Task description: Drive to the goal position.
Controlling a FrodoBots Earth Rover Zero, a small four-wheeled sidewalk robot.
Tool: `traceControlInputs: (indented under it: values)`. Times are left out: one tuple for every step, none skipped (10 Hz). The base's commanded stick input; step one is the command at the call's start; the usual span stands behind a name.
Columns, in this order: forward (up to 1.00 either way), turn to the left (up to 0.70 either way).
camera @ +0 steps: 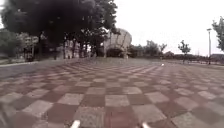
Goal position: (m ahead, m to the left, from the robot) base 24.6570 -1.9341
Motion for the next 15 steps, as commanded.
traceControlInputs:
  values:
    - [0.7,0.02]
    - [0.7,0.02]
    - [0.7,0.01]
    - [0.7,0.0]
    - [0.7,0.0]
    - [0.7,0.0]
    - [0.7,0.0]
    - [0.7,0.0]
    - [0.7,0.0]
    - [0.7,0.0]
    - [0.7,0.0]
    - [0.7,0.0]
    - [0.7,0.0]
    - [0.7,0.0]
    - [0.7,0.0]
